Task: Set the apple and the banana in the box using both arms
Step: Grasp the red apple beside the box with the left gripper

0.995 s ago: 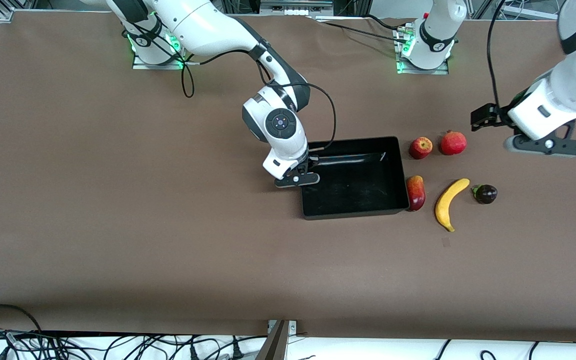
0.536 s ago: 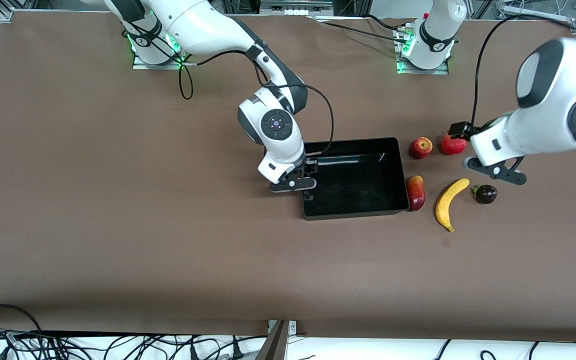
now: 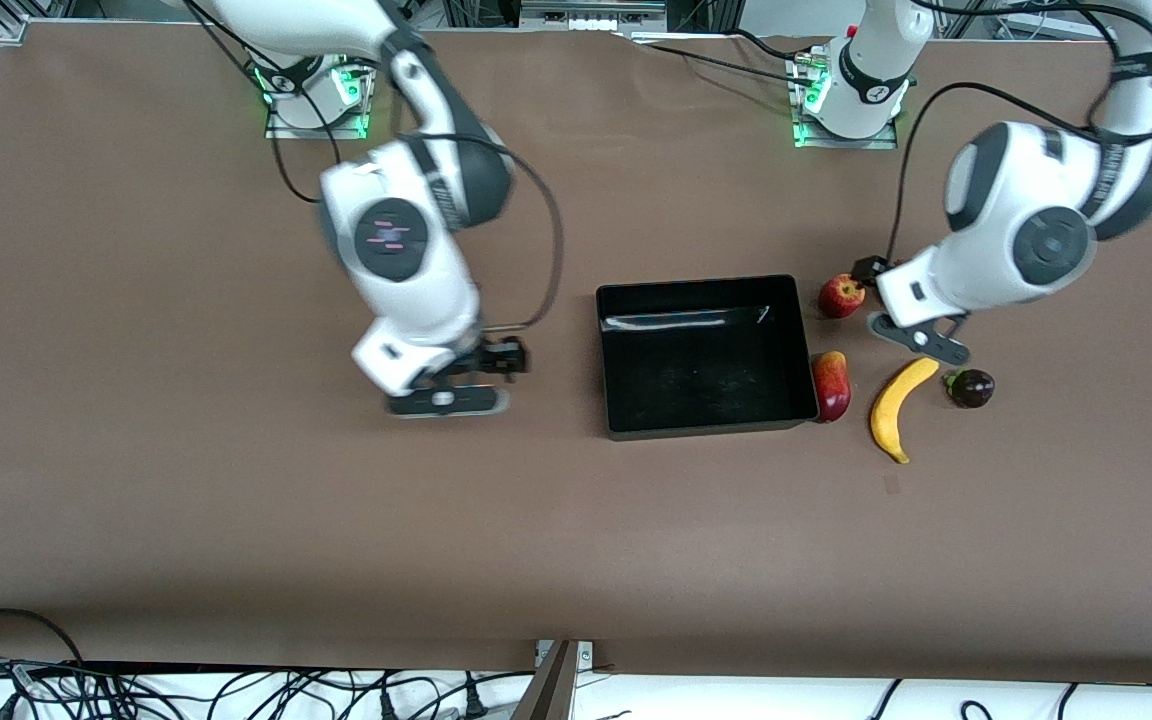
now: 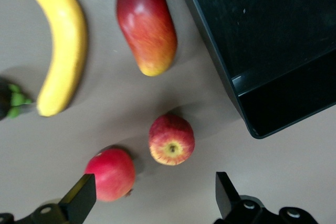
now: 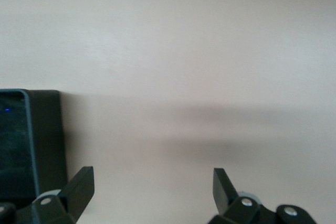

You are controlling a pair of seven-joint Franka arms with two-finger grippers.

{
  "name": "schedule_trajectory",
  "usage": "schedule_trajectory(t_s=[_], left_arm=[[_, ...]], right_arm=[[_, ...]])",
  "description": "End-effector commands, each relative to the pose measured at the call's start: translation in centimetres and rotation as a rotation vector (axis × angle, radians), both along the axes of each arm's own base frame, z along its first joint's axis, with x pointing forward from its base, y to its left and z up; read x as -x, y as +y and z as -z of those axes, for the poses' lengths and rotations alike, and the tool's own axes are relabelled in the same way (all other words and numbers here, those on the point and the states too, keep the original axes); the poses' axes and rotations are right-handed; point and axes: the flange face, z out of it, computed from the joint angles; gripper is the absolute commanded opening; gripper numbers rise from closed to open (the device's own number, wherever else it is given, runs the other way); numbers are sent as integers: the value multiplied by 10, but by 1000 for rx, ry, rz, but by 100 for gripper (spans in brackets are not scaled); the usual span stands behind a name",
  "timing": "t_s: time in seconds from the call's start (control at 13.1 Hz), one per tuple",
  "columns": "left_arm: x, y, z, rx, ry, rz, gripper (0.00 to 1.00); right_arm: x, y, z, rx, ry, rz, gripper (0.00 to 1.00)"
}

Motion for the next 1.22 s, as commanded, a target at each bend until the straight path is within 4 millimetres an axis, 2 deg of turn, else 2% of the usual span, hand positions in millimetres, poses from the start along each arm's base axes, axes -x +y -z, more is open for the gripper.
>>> schedule_trajectory(t_s=[0.0, 0.23, 0.38, 0.54, 0.61, 0.69, 0.77, 0.84, 0.99, 1.15], left_arm=[[48, 7, 41, 8, -86, 28, 100], [73, 7, 94, 20, -150, 50, 100], [75, 8, 125, 21, -176, 85, 100], [75, 7, 142, 30, -182, 86, 100], [76, 6, 145, 32, -180, 88, 93], [75, 6, 144, 31, -180, 88, 47], [75, 6, 143, 31, -179, 88, 19], [74, 7, 141, 30, -180, 86, 6], [68, 7, 127, 18, -160, 84, 3], [53, 6, 94, -2, -132, 76, 0]], right_arm=[[15, -66, -53, -26, 54, -35, 100], [34, -133, -96, -51, 55, -40, 100], [47, -167, -121, -60, 75, -47, 100], [54, -195, -139, -65, 87, -24, 100], [57, -206, -148, -71, 85, -13, 100], [60, -211, -153, -74, 89, -13, 100], [60, -218, -154, -72, 94, -4, 100], [61, -222, -154, -71, 98, 0, 100], [59, -230, -156, -69, 95, -14, 100], [60, -239, -159, -66, 92, -10, 100]])
